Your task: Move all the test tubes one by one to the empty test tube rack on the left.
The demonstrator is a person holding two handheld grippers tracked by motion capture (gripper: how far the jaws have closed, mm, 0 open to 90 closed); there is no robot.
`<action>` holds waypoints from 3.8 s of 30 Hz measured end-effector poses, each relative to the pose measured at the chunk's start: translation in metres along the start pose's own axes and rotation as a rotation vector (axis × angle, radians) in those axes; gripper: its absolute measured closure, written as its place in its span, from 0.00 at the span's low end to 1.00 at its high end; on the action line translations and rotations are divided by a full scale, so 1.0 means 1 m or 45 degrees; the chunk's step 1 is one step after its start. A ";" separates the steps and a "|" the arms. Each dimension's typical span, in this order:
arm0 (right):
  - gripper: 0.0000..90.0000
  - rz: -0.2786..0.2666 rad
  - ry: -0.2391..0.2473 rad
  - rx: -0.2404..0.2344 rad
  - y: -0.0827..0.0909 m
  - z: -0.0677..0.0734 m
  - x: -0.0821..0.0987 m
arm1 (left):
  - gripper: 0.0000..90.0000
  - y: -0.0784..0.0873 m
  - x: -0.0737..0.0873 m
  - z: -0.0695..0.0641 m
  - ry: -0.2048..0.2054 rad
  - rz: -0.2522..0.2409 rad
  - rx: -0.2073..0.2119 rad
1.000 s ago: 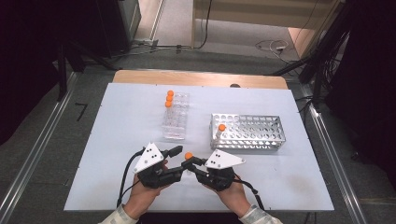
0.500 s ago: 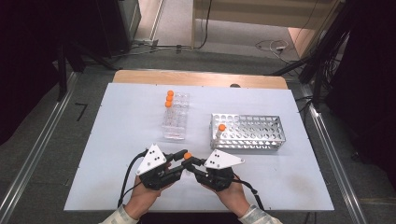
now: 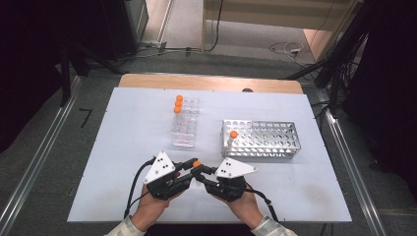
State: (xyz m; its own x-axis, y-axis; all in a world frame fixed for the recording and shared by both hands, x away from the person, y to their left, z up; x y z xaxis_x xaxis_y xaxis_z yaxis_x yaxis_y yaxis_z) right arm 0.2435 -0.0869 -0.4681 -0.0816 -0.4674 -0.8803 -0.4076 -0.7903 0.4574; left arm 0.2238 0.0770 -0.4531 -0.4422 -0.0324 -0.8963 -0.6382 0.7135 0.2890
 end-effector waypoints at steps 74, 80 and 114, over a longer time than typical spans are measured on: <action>0.37 -0.018 -0.112 0.065 0.022 -0.019 0.005 | 0.77 0.003 -0.072 0.072 0.133 -0.148 -0.294; 0.37 -0.017 -0.116 0.064 0.022 -0.020 0.006 | 0.77 0.001 -0.082 0.075 0.126 -0.159 -0.319; 0.37 -0.034 -0.132 0.076 0.029 -0.023 0.007 | 0.77 -0.034 -0.102 0.107 0.060 -0.235 -0.497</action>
State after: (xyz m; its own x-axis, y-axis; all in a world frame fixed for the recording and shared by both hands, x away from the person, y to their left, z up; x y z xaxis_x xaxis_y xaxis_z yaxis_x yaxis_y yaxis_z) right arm 0.2524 -0.1223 -0.4580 -0.1626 -0.4007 -0.9016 -0.4637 -0.7755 0.4283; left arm 0.3578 0.1309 -0.4070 -0.3206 -0.1729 -0.9313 -0.8958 0.3750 0.2387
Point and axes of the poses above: each handheld gripper's, and its own axes: y roughly backward along the jaws, x roughly out of its underside, z roughly to its left, the point moved 3 cm from there along -y, roughly forward along the jaws, and after that the axes turned 11 degrees about y, right-handed, at the moved point
